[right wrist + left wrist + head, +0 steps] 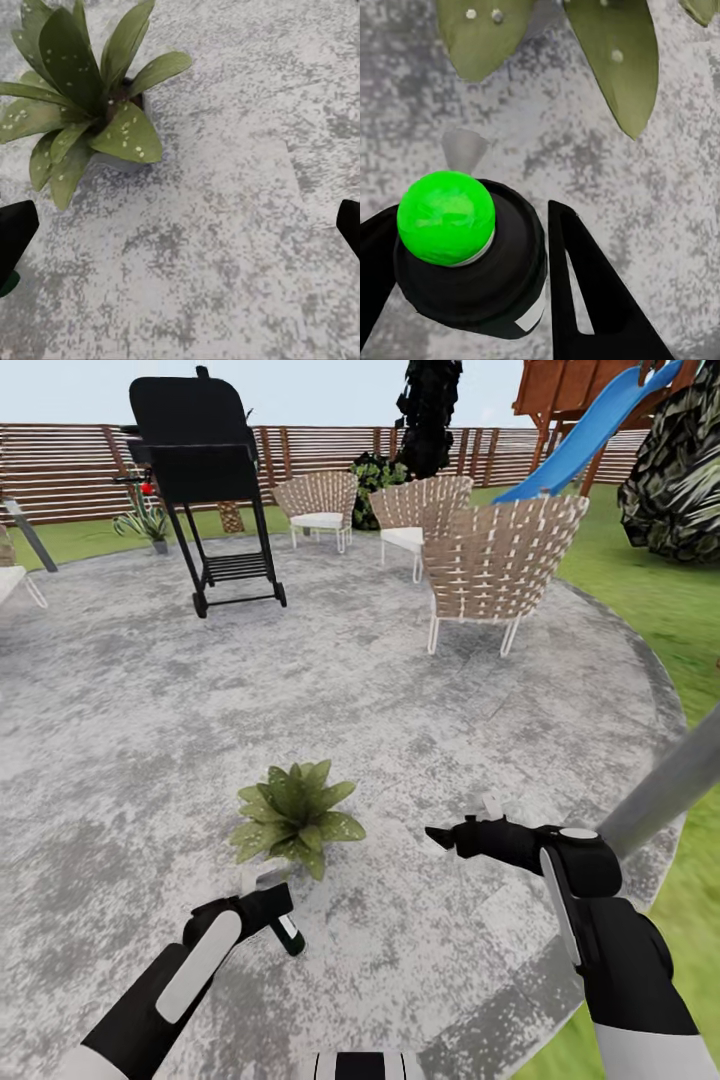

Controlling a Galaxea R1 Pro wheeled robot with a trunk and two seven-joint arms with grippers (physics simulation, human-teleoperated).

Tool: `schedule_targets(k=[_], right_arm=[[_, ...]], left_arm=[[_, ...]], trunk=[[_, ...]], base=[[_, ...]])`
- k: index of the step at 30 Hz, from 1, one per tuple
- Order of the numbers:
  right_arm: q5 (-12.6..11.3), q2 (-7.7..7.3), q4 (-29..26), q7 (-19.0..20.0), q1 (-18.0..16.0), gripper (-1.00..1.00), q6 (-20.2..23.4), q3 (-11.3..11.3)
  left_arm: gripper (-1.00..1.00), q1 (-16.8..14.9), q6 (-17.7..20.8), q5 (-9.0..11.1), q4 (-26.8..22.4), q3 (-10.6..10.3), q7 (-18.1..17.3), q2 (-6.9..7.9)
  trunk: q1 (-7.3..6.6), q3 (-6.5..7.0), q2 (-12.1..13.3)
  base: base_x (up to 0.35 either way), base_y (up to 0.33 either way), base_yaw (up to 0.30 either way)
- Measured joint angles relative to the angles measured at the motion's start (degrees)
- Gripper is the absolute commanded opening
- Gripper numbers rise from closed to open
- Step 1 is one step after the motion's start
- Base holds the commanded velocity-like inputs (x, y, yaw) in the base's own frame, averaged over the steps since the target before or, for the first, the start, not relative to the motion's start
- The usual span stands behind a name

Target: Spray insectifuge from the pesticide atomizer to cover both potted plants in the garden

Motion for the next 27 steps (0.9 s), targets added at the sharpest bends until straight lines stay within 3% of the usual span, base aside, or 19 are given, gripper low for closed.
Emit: schedule_targets(k=[3,6,14,27], right_arm=[[-0.05,-0.15,-0.03,0.0,-0.37,1.0,0.42,-3.23],[-0.1,-0.25,-0.07,0.0,-0.62,1.0,0.53,-4.43],[-0.12,-0.32,-0.1,0.01,-0.78,1.0,0.57,-4.84],[-0.2,-0.52,-0.09,0.08,-0.74,1.0,0.42,-6.0]], left_arm=[[-1.0,0.04,0.15,-0.12,0.01,-0.04,0.01,0.0],[-1.0,0.03,0.21,-0.15,0.03,-0.11,0.06,-0.12],[-1.0,0.03,0.57,-0.09,0.12,-0.18,-0.03,-0.12],[-1.0,-0.3,0.94,-0.02,1.84,-0.25,-0.11,-0.15]], trunk=[[0.0,0.0,0.0],[0.01,0.0,0.0],[0.02,0.0,0.0],[0.02,0.0,0.0]], base=[[0.138,0.324,-0.023],[0.076,0.334,-0.178],[0.012,0.345,-0.247],[0.0,0.35,-0.041]])
